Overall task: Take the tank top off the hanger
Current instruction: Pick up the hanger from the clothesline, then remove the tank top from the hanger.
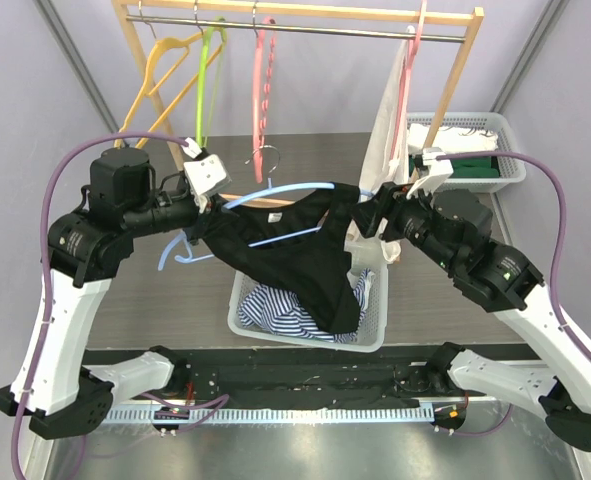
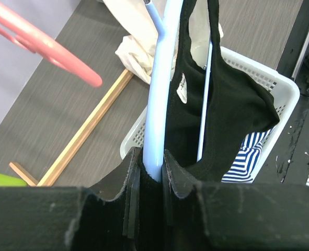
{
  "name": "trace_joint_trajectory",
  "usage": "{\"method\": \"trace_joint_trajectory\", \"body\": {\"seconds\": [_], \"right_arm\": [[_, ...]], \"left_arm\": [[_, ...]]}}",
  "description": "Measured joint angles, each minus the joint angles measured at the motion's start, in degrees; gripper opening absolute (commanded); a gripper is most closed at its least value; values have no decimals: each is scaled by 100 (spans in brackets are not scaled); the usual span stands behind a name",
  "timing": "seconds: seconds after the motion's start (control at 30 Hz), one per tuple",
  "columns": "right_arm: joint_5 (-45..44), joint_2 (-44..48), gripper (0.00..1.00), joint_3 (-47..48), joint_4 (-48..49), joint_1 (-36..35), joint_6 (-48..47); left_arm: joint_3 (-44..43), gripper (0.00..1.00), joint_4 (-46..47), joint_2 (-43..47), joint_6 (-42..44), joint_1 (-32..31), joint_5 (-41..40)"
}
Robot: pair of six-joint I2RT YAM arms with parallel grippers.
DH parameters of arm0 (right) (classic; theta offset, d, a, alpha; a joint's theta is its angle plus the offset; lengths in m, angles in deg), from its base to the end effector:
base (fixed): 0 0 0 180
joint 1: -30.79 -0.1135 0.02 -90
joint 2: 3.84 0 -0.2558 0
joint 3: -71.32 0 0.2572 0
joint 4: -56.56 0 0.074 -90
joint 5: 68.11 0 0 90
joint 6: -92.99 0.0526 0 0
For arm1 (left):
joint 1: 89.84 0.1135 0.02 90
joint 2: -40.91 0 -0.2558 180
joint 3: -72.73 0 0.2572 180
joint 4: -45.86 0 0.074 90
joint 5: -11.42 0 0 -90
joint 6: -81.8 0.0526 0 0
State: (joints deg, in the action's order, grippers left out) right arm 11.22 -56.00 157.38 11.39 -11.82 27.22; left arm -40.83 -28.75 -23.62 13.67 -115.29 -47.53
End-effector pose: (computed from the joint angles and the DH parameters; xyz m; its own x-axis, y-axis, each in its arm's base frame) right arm 0.1537 0.1281 0.4344 -0.3494 0.2266 -0.9092 -0.4258 0.8259 0.3695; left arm 0.1563 -0.1044 0.4872 -0.0682 0.3859 -0.9200 0.8767 0.4633 0.1293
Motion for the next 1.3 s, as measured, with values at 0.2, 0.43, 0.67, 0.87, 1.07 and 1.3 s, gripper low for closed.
{"method": "trace_joint_trajectory", "body": {"seconds": [0.2, 0.43, 0.67, 0.87, 1.07, 1.3], "right_arm": [[-59, -186, 62, 127, 13, 0, -4], [-59, -66, 61, 129, 7, 0, 24], [199, -48, 59, 39, 299, 0, 188], [452, -192, 50, -146, 505, -2, 328], [605, -214, 43, -238, 592, 0, 439], [828, -232, 12, -361, 892, 0, 481]], "left_arm": [[118, 0, 11, 105, 0, 0, -28], [203, 0, 39, 140, 0, 0, -37], [251, 0, 46, 140, -26, 0, -31], [251, 0, 46, 140, -26, 0, -33], [251, 0, 46, 129, -44, 0, -4], [251, 0, 48, 37, -63, 9, 26]]}}
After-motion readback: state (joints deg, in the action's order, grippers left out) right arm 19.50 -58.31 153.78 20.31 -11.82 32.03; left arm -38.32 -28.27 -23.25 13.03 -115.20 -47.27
